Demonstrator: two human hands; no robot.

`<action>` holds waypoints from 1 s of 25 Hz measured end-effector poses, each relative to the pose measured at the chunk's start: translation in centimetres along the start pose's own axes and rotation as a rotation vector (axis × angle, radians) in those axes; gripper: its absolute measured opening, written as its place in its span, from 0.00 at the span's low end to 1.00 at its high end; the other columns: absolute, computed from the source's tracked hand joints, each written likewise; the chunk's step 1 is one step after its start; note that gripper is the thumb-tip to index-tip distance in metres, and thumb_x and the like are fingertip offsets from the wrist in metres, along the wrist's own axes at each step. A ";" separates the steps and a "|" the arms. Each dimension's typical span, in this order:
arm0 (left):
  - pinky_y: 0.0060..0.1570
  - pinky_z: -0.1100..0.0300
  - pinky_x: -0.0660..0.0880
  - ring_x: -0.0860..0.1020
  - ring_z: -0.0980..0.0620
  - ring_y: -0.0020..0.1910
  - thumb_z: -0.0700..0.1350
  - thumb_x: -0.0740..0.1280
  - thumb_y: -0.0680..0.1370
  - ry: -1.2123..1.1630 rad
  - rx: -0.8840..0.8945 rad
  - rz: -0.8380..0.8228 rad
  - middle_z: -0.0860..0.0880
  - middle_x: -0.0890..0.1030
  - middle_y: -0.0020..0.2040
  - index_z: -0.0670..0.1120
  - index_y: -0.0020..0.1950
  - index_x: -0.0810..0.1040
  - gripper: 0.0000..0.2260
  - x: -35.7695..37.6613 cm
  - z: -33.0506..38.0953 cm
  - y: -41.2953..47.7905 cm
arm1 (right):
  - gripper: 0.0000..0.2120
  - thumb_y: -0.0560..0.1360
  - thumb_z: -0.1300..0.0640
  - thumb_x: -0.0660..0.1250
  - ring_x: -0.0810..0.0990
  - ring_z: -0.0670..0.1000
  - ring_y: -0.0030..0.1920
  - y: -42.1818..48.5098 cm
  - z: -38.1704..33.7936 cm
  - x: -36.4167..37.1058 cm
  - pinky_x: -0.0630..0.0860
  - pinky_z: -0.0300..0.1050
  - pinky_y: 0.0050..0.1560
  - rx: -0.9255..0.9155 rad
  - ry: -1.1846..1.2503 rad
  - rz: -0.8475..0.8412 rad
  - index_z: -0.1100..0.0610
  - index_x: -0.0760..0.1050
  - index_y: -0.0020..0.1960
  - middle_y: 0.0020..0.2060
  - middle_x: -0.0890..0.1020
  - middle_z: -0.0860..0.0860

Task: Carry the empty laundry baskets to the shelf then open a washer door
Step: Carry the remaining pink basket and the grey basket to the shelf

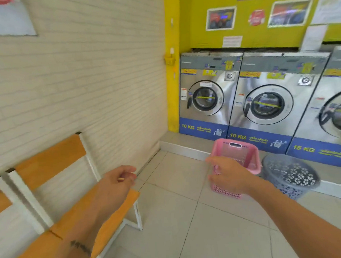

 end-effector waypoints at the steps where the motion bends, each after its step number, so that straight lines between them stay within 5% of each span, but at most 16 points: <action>1: 0.46 0.55 0.75 0.81 0.51 0.49 0.39 0.65 0.77 -0.012 0.015 -0.034 0.52 0.83 0.48 0.54 0.52 0.81 0.11 2.1 0.9 2.1 | 0.28 0.73 0.53 0.67 0.70 0.51 0.68 0.6 1.8 -1.0 0.66 0.46 0.69 0.041 -0.005 0.021 0.51 0.68 0.72 0.69 0.72 0.50; 6: 0.48 0.56 0.74 0.82 0.46 0.48 0.35 0.65 0.76 -0.042 0.106 -0.202 0.48 0.84 0.47 0.50 0.50 0.82 0.11 14.4 4.8 14.8 | 0.28 0.74 0.56 0.67 0.71 0.52 0.67 6.0 11.2 -5.7 0.68 0.45 0.66 0.211 -0.034 0.110 0.51 0.66 0.73 0.69 0.71 0.49; 12: 0.50 0.50 0.77 0.83 0.43 0.45 0.43 0.66 0.74 0.029 0.200 -0.435 0.45 0.83 0.46 0.56 0.45 0.81 0.08 26.1 8.5 28.4 | 0.32 0.64 0.42 0.63 0.76 0.48 0.62 15.1 23.9 -8.2 0.75 0.53 0.63 0.366 0.088 0.164 0.40 0.67 0.69 0.65 0.75 0.43; 18: 0.43 0.62 0.71 0.81 0.55 0.43 0.40 0.66 0.76 0.143 0.233 -0.540 0.60 0.80 0.45 0.62 0.41 0.78 0.14 37.9 10.1 38.4 | 0.22 0.73 0.61 0.66 0.75 0.48 0.53 22.0 28.2 -13.7 0.69 0.41 0.56 0.492 0.104 0.260 0.52 0.73 0.67 0.56 0.77 0.47; 25: 0.50 0.57 0.73 0.80 0.53 0.48 0.41 0.65 0.75 0.229 0.114 -0.541 0.54 0.80 0.53 0.62 0.44 0.77 0.14 50.7 11.1 48.9 | 0.25 0.73 0.59 0.66 0.76 0.50 0.54 33.6 41.8 -19.7 0.71 0.45 0.55 0.587 0.247 0.274 0.49 0.69 0.69 0.56 0.77 0.50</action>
Point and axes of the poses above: each hand's wrist, its own y-axis towards the middle knuckle, its own x-axis out of the palm, z = x × y, the point moved 2 cm from there along y, towards the middle knuckle
